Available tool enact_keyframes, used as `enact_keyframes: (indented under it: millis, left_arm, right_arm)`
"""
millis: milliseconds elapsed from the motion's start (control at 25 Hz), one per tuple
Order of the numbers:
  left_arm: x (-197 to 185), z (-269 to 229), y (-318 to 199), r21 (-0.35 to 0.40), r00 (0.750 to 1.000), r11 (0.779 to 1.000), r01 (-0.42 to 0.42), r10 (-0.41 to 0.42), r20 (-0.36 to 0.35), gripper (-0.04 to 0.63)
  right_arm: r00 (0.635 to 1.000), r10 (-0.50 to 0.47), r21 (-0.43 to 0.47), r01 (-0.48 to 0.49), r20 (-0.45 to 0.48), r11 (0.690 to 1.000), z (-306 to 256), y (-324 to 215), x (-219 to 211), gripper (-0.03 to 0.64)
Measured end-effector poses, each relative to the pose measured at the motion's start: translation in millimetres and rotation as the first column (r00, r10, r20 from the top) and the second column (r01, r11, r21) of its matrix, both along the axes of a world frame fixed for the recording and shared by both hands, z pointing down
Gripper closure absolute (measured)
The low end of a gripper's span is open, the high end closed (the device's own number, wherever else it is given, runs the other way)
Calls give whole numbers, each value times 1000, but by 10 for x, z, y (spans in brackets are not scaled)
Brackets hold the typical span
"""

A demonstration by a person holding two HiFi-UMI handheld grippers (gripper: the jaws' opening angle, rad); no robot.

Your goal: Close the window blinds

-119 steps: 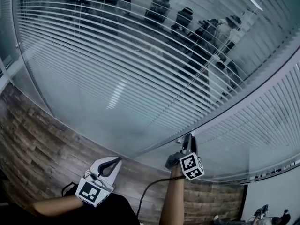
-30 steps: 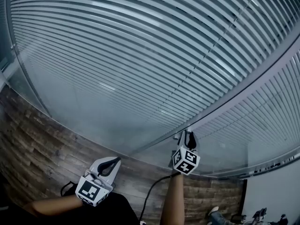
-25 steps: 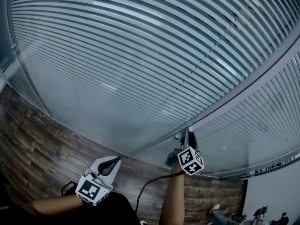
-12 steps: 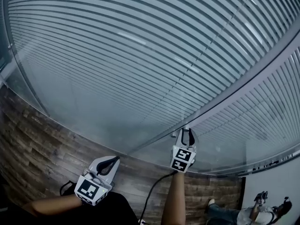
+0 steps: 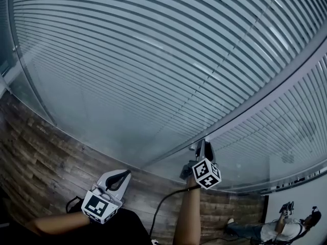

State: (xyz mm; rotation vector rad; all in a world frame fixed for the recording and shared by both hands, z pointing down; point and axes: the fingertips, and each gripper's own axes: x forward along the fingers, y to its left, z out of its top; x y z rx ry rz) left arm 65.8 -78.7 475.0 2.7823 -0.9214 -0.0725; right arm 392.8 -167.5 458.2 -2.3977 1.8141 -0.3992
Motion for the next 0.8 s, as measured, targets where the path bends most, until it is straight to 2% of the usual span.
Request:
enact_keyframes:
  millis: [80, 120, 200, 240, 280, 320, 360, 400, 480, 560, 640, 720, 800]
  left_arm:
    - [-9, 0, 24, 1, 1000, 1000, 3, -3, 2, 594]
    - [-14, 3, 35, 0, 1000, 1000, 4, -4, 1, 594]
    - [-23, 7, 48, -3, 1000, 1000, 4, -4, 2, 594]
    - [-25, 8, 51, -4, 1000, 1000, 2, -2, 3, 594]
    - [-24, 8, 55, -4, 1000, 1000, -1, 1, 4, 594]
    - [-21, 11, 63, -5, 1000, 1000, -5, 5, 4, 594]
    - [-19, 14, 76, -5, 1000, 1000, -8, 8, 3, 594]
    - [-16, 14, 93, -5, 1000, 1000, -11, 11, 2, 594]
    - [0, -1, 126, -5, 1000, 1000, -15, 15, 3, 594]
    - [18, -13, 133, -8, 1000, 1000, -18, 18, 2, 594]
    - [-5, 3, 121, -13, 1000, 1000, -14, 14, -1, 594]
    - [-46, 25, 118, -16, 1000, 1000, -7, 7, -2, 594]
    - [-73, 33, 134, -16, 1000, 1000, -2, 2, 0, 594]
  right_arm:
    - [990, -1, -69, -9, -141, 998, 12, 17, 2, 491]
    - [969, -10, -117, -20, -248, 993, 14, 22, -4, 491]
    - [886, -52, -215, -54, -461, 975, 8, 16, -33, 491]
    - [840, -80, -254, -70, -536, 965, 4, 6, -54, 491]
    - [807, -104, -284, -81, -582, 955, 6, -4, -74, 490]
    - [792, -120, -302, -85, -599, 949, 12, -8, -91, 489]
    - [800, -121, -306, -81, -588, 949, 16, -3, -102, 488]
    - [829, -108, -291, -69, -549, 954, 12, 13, -104, 486]
    - [916, -59, -219, -32, -398, 975, -11, 60, -81, 480]
    - [972, -24, -136, -8, -232, 991, -28, 76, -38, 445]
    - [987, -3, -91, -11, -161, 996, -26, 51, -8, 443]
    - [985, 7, -84, -22, -171, 996, -10, 23, -1, 488]
    - [978, 11, -92, -31, -207, 995, 0, 21, -2, 489]
